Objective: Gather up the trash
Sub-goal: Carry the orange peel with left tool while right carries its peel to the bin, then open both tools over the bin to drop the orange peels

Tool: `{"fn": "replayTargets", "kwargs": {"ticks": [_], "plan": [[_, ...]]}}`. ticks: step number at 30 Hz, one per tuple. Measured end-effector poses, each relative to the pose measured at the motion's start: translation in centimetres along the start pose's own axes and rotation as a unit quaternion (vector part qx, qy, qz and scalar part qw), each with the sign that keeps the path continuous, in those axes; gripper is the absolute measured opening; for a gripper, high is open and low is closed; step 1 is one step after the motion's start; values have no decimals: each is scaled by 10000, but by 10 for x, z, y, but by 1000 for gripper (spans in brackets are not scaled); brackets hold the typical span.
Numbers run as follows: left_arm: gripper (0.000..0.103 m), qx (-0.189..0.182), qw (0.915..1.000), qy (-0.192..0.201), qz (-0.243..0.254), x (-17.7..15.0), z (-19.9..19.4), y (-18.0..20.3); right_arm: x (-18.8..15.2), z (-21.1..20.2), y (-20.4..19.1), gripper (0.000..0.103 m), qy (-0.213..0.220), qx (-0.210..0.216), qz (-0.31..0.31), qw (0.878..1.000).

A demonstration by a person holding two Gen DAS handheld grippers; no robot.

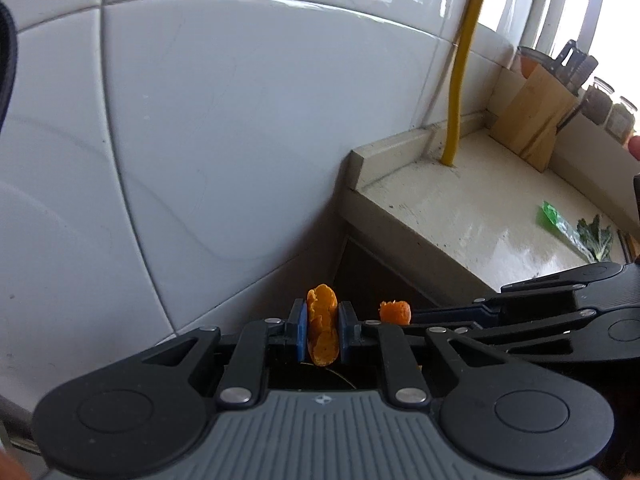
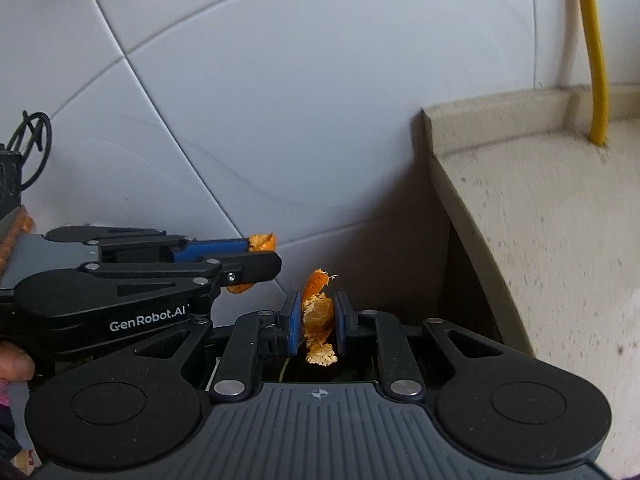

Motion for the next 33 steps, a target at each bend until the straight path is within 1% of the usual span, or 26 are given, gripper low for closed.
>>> {"fn": "replayTargets", "kwargs": {"ticks": [10,12,24,28,30,31,32,33], "plan": [[15,-132,9999,-39,-3,-7,5,0,-8,2,3,23,-73,-151,179,9997],[15,-124,9999,-43,15,-8,6,0,-11,-2,1,23,-90,-165,184,9997],[15,-95,9998,-139,48,-11,15,0,-19,5,5,24,-181,-218,258,9993],[15,-70,9998,-181,71,-14,17,-1,-23,9,9,28,-242,-252,295,9990],[17,-34,9997,-214,79,-15,19,-3,-25,11,11,32,-275,-263,317,9988],[18,-8,9997,-243,66,-16,20,-4,-25,12,12,36,-285,-262,329,9987],[23,17,9996,-258,57,-17,20,-5,-26,13,13,42,-302,-255,349,9986],[26,41,9996,-268,53,-17,21,-6,-26,14,14,44,-312,-245,378,9985]]}}
Point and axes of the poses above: each gripper's, at about its wrist camera, not at the fingertips, and z roughly the way its jaws point, y to its right, x to its top, the point moved 10 cm from there along z, roughly the way its jaws point, and after that the axes turned 4 degrees about -x, right-handed, at the moved point
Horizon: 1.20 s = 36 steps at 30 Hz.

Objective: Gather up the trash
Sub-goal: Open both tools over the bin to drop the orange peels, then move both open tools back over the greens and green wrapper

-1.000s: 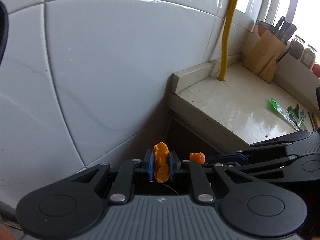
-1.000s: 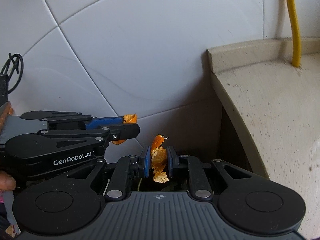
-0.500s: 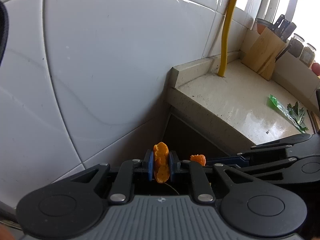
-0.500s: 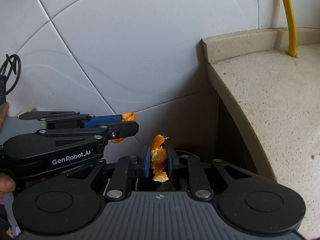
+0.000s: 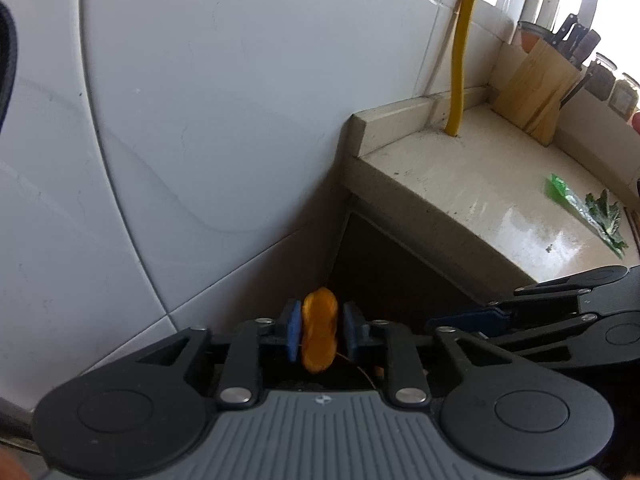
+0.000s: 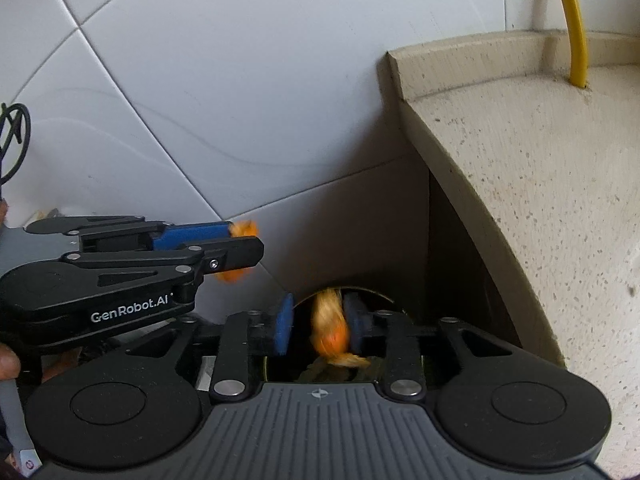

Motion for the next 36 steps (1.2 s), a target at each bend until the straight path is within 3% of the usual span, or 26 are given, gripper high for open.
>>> {"fn": "replayTargets", "kwargs": {"ticks": [5,12,24,36], "plan": [[34,93,10000,-7,33,-1,-1,-1,-1,4,4,46,-23,33,91,10000],[38,130,9999,-18,78,-2,-1,-2,0,3,10,48,-19,54,217,9997],[42,300,9993,79,207,7,-8,3,12,-29,27,57,410,-63,223,9989],[44,-6,9952,250,947,54,5,82,13,-110,115,62,1111,-532,827,9889]]}}
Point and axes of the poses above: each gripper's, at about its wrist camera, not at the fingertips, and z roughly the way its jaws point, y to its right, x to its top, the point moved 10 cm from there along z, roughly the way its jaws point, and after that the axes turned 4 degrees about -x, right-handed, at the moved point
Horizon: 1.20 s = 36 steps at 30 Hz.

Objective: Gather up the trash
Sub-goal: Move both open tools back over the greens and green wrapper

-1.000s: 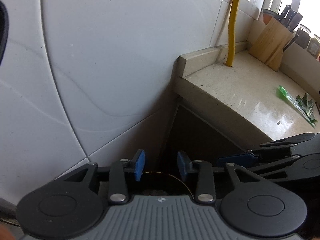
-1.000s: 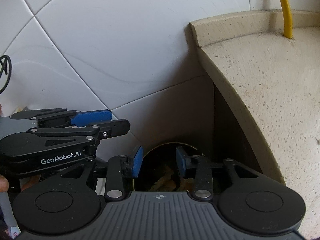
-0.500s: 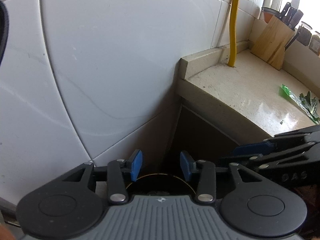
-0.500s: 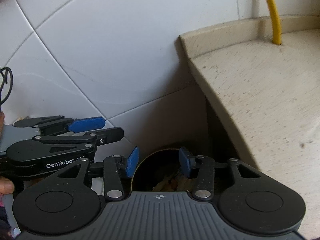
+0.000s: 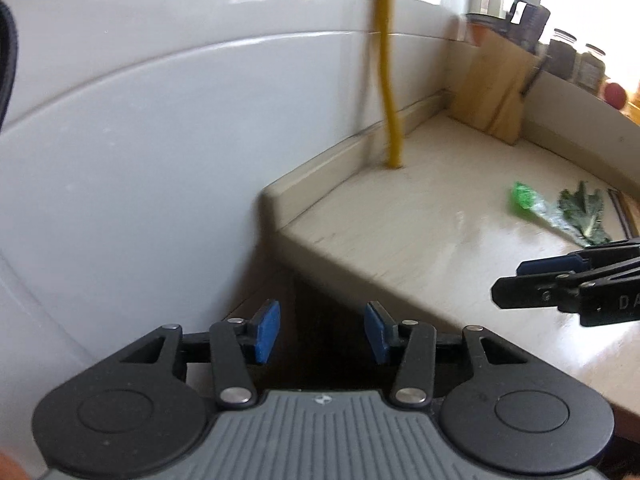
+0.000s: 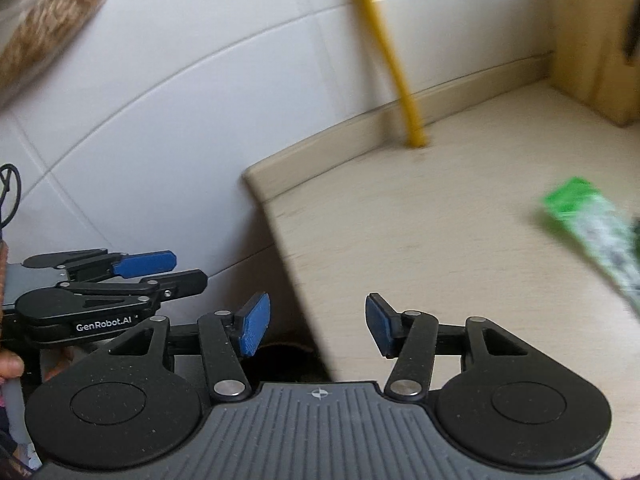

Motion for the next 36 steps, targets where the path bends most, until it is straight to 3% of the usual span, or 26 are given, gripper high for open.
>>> {"fn": "replayTargets", "kwargs": {"ticks": [7,15,23,30,36], "plan": [[45,-413,9973,42,613,42,30,67,6,-41,79,64,351,-487,591,9964],[45,-996,9889,0,1100,72,70,147,-5,-78,174,66,525,-1098,1349,9834],[45,-1396,9814,-174,1303,85,101,202,-14,-85,243,67,619,-1155,2153,9677],[45,-1664,9806,-621,828,75,123,216,6,-66,276,68,633,-1060,2504,9602],[45,-2167,9707,-936,-461,73,141,202,14,-50,291,67,555,-737,2617,9607]]}}
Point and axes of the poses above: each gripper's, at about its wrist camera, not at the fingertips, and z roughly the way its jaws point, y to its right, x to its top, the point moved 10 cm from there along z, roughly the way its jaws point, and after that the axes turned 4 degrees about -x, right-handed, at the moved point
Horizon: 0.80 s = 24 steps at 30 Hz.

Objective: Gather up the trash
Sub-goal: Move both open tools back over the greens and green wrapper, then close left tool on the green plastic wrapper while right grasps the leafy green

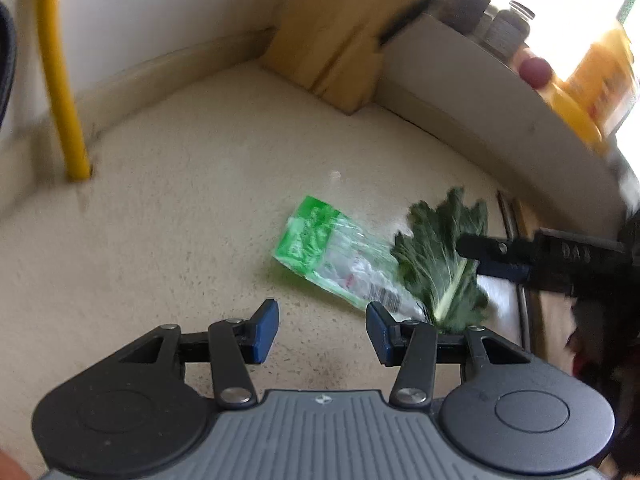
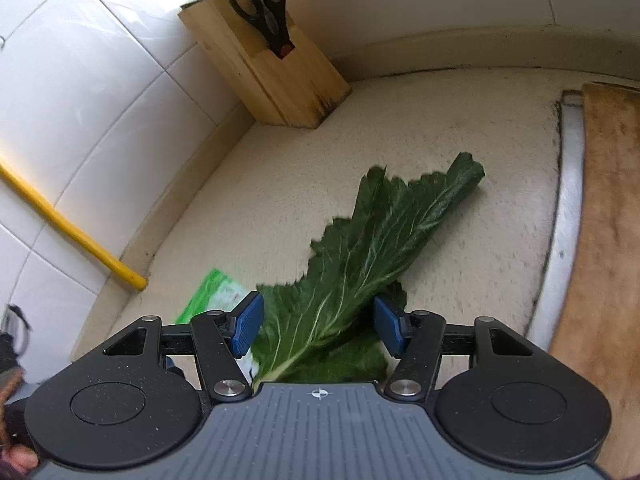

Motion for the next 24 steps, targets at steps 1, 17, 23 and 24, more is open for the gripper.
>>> {"fn": "replayTargets", "kwargs": {"ticks": [1,17,23,24], "plan": [[45,-88,9999,22,-137,2,1,-2,2,1,1,67,-16,48,-16,10000],[42,-1298,9889,134,-706,38,52,19,29,30,19,21,-632,705,535,9941],[1,-1072,9937,-83,-301,40,70,33,33,36,13,12,-496,625,321,9963],[1,-1129,9932,-90,-260,39,69,36,34,34,13,11,-449,693,366,9959]]}}
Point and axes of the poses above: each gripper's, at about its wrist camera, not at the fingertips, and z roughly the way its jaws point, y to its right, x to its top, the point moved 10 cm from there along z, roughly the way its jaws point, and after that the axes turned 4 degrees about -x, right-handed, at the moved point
